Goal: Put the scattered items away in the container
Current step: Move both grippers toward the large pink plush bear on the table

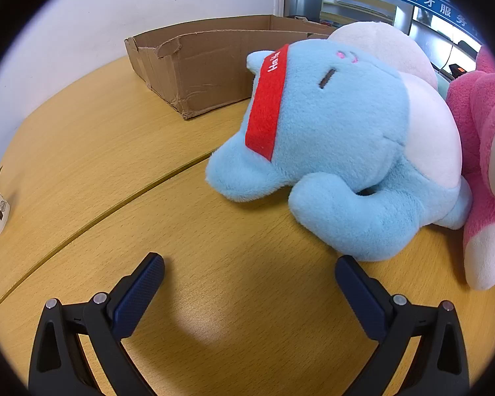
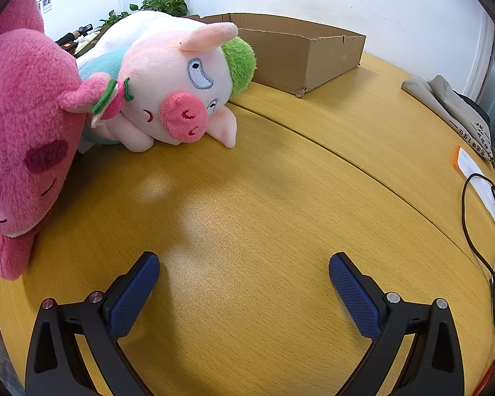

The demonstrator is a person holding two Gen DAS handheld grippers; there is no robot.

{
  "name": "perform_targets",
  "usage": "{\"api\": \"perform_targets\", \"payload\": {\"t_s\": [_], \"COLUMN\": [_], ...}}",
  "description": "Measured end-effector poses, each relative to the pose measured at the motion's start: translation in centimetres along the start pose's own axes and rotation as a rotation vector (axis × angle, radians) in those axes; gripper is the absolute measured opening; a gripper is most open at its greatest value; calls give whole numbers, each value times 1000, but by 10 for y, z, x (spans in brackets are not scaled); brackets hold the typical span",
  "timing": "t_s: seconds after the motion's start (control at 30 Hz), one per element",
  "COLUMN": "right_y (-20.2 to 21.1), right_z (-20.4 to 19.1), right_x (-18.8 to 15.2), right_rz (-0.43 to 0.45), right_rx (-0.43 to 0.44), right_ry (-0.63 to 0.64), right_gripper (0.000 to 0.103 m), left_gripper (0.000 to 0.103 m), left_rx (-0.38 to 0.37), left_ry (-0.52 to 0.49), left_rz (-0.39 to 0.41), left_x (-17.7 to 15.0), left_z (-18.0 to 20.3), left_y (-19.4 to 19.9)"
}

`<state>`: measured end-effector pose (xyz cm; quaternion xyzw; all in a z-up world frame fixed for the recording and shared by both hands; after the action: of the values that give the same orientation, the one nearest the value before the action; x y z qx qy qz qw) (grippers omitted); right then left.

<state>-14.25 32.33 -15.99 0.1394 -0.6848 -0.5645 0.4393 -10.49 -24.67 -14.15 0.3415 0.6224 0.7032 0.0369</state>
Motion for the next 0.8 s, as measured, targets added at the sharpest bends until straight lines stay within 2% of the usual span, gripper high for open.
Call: {"api": "perform_targets", "payload": {"t_s": [0.17,0.47,0.53,0.7,0.8], "right_y": [0,12,15,21,24], "right_z": [-1,-16,-18,-19,-21], "right_x": [-1,-23,-27,-40,-45], "right_rz": [0,-5,-6,-7,-7], "right_rx": [-7,-132,-152,-198,-216], "right_ry": [-18,-254,-297,-393,-436], "right_gripper": [103,103,103,103,103], "left_gripper": [103,103,103,103,103], "left_rx": [0,7,26,119,140], "left_ry": [0,11,50,237,286], "left_rz": [0,0,0,1,3], "left_x": [0,3,2,-10,-20], "left_z": [-1,-3,-3,0,9], "left_y": [2,6,9,20,28]}}
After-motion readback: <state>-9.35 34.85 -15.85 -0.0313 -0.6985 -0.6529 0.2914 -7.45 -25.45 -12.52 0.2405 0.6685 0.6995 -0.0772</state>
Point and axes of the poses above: each gripper's, at about its wrist camera, not at the fingertips, and y roughly against the way its jaws point, z to its right, x to its top, the point moved 7 cm from there along -y, roughly the way its jaws point, and after that the axes turned 10 degrees about -z, right-handed, at the moved point
